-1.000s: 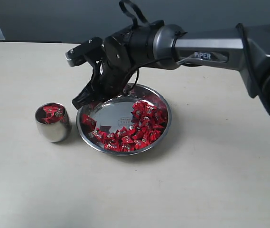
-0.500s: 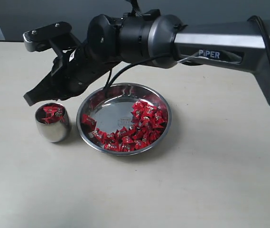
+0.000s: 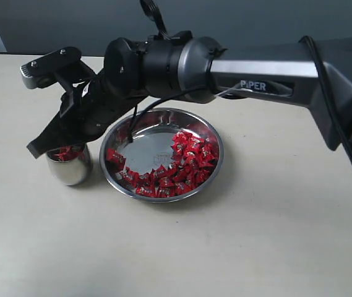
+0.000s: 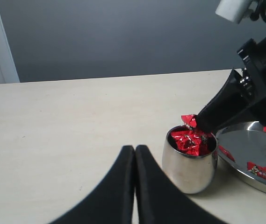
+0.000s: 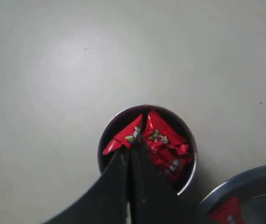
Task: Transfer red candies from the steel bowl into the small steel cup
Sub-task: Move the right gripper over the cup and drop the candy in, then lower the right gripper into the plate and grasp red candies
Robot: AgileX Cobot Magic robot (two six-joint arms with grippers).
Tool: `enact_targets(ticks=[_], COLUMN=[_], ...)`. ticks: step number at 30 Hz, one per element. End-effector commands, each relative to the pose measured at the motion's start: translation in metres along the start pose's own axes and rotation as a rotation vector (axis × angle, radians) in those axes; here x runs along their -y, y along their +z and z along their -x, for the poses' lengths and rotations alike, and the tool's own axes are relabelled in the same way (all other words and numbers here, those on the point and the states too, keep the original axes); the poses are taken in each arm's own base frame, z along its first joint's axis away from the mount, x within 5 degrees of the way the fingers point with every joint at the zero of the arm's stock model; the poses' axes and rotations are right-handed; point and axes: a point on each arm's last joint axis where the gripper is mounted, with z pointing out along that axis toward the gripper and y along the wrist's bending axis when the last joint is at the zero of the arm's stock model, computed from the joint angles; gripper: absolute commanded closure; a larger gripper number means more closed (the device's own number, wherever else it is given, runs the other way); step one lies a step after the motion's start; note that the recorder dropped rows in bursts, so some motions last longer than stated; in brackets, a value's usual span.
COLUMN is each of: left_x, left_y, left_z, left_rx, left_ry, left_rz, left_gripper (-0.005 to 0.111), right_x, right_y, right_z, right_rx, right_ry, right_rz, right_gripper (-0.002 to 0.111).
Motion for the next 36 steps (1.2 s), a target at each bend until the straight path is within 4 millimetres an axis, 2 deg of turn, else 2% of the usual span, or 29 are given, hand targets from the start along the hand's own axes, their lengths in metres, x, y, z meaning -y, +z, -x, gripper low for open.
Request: enact_targets(ticks=[1,4,8,15,18,20,23,27,31,36], left_x=[0.000,0.000,0.000,0.000,0.000,0.000,0.000,0.000,0.000,0.000], left_y=[0.000,0.000,0.000,0.000,0.000,0.000,0.000,0.000,0.000,0.000], left_z=[-0.001,-0.001,-0.001,-0.001,-0.001,-0.001,-0.001,-0.001,-0.001,-0.001], left_rx=[0.002,0.002,0.002,0.002,0.002,0.002,0.002,0.002,0.002,0.002], left_ry=[-0.001,-0.001,-0.001,-0.001,-0.001,-0.001,-0.001,-0.001,-0.001,-0.001], left_rz=[-0.002,-0.002,-0.002,-0.002,-0.002,-0.002,-0.002,-0.002,-0.002,-0.002], left_gripper=[0.106,0.106,0.106,0.106,0.106,0.106,0.106,0.106,0.106,0.106], right_x=[-0.001,-0.001,-0.001,0.000,0.003,0.011,0.032,0.069,0.089,0.097], right_y=[0.006,0.006,0.006,0.006,-0.002,-0.016,-0.037,-0.055,-0.059,-0.051], right_z=[-0.005,-0.005,-0.005,-0.002,0.003,0.011,0.015,-0.006,-0.023,-0.039], right_rx=[-0.021,-0.021,-0.022,0.005,0.033,0.068,0.057,-0.143,-0.264,-0.343], right_ry=[-0.022,-0.034,-0.044,-0.044,-0.045,-0.042,-0.015,0.087,0.087,0.042], right_rz=[0.010,0.009,0.010,-0.004,-0.016,-0.036,-0.083,-0.090,-0.115,-0.134], right_gripper=[0.109,0.107,0.088,0.087,0.087,0.087,0.087,0.087,0.087,0.087])
